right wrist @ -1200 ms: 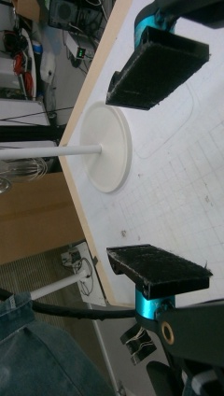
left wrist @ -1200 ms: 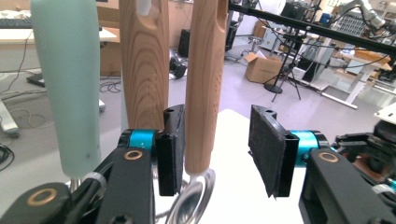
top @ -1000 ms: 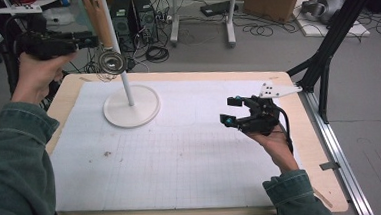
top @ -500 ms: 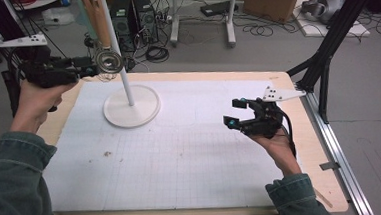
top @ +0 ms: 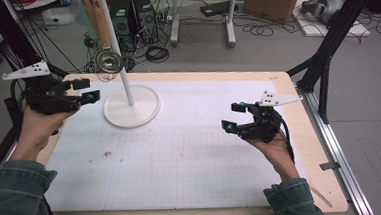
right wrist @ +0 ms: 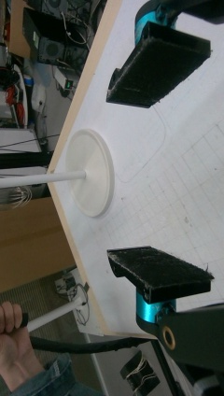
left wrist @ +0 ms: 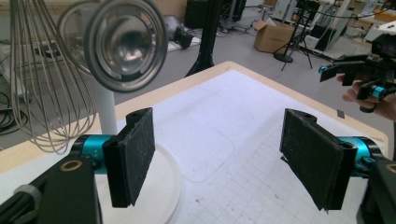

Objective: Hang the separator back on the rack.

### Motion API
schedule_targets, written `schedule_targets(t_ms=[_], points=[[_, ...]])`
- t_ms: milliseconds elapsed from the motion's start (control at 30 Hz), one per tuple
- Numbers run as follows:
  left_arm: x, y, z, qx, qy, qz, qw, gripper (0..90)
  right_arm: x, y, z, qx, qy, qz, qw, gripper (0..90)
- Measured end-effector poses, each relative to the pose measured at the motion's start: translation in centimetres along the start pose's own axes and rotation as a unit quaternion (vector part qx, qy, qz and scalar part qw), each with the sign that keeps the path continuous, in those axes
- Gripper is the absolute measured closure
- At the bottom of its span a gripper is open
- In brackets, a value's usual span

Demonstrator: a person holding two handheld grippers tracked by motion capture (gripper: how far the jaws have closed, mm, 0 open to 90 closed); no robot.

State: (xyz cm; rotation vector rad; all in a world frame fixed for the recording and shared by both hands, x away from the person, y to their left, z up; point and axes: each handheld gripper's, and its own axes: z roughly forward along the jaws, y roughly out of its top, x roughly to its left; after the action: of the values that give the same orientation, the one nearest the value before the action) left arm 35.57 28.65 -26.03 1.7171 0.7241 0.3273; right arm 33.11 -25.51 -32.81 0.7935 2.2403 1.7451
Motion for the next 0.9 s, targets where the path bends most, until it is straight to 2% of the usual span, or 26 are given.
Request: schedule_targets(t_ms=[433,600,900], points=[[-1.2,-3.1,-0.3,-0.002,0.004,0.003,1.0,21.6,0.0,-0.8,-0.1,0.006,-0.013,0.002,0.9999,19.8],[-1.7,-3.8,-0.1,-0.003,0.007,0.005,1.0,18.7,0.1,-1.2,-0.1,0.015,-0.019,0.004,0.9997,19.5],[-2.4,-4.9,0.4,-0.003,0.008,0.01,0.9999,15.8,0.1,-2.1,-1.1,0.007,-0.032,0.005,0.9994,19.5]])
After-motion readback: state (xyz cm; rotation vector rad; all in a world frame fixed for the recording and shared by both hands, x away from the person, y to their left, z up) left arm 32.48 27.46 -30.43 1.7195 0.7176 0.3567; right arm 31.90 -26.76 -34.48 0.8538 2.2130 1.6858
